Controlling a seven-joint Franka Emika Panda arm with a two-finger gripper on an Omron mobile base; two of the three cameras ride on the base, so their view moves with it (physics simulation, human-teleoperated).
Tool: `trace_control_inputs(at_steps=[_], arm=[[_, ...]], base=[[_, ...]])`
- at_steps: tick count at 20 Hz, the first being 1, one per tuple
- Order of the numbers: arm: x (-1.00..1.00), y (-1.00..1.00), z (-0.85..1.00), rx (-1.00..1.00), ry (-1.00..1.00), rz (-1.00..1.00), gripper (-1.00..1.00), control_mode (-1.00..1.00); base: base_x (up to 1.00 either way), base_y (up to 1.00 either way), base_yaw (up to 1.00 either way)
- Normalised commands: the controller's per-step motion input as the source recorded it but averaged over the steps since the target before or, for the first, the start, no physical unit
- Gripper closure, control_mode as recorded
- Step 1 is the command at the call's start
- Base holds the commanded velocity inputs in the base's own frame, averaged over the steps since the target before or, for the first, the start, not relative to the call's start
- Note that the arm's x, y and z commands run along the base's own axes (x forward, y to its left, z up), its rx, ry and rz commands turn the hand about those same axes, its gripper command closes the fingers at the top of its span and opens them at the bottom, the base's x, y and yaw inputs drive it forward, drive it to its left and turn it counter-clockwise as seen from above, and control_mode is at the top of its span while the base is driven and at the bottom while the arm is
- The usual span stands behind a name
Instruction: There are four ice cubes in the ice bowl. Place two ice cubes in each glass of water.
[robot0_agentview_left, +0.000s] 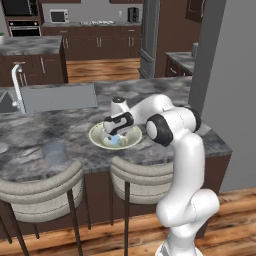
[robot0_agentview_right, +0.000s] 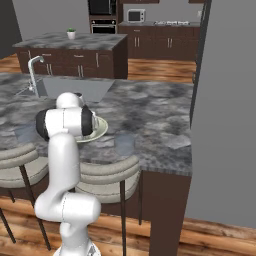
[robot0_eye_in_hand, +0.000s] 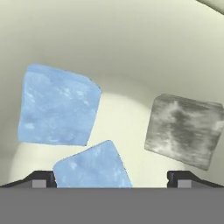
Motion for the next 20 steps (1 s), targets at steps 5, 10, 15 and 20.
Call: trace_control_inputs(at_steps=[5,10,15,20], arm=[[-0.11,0.05,-0.1,0.0,0.03,0.0,-1.0,-1.0],[-0.22,0.0,-0.18,0.0,0.0,0.0,-1.0,-1.0],[-0.02,0.0,-0.08,0.0,0.0,0.0,1.0,-1.0],[0.0,0.0,0.18,0.0,0.0,0.0,1.0,-1.0]], base=[[0.0,0.0,0.0],[0.0,0.0,0.0],[0.0,0.0,0.0],[0.0,0.0,0.0]])
